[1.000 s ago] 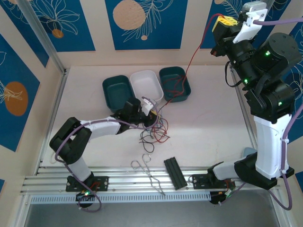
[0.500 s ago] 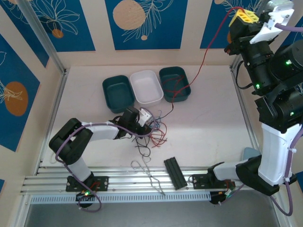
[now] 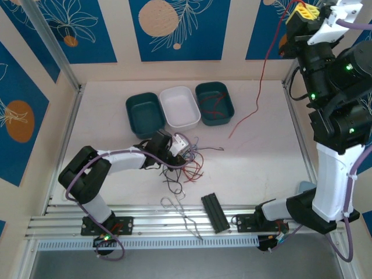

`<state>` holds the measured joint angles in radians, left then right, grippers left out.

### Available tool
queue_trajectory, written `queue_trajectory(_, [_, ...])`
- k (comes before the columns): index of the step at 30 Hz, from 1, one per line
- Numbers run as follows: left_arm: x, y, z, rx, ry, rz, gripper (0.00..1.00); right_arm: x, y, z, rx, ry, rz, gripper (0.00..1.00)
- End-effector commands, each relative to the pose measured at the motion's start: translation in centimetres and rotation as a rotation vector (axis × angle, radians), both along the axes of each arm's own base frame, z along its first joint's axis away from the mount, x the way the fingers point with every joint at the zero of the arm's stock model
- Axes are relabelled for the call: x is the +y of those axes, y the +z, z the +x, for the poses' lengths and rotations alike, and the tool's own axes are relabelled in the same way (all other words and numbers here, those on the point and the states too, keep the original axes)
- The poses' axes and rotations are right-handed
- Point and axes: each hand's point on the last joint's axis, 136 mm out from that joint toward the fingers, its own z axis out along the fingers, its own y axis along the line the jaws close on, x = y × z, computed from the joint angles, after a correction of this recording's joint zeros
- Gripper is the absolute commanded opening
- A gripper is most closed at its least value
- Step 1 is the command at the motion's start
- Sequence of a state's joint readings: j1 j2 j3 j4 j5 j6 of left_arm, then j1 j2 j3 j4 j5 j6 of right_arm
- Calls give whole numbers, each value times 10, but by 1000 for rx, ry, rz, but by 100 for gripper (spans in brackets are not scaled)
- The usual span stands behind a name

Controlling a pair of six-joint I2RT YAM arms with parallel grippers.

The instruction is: Untangle the cables

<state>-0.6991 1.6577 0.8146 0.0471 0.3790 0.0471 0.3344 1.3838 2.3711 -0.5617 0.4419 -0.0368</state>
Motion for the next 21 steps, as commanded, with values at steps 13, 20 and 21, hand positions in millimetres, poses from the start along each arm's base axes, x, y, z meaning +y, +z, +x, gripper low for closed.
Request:
queue_trajectory(13, [-8, 72, 9, -95, 38, -104, 78, 6, -46, 83, 137, -20, -9, 0])
queue_trajectory(20, [7, 120, 12, -199, 121, -147, 100, 21, -66, 126, 162, 10, -21, 0])
queue_trajectory(21, [10, 125, 13, -212, 136, -150, 100, 23, -68, 130, 163, 12, -22, 0])
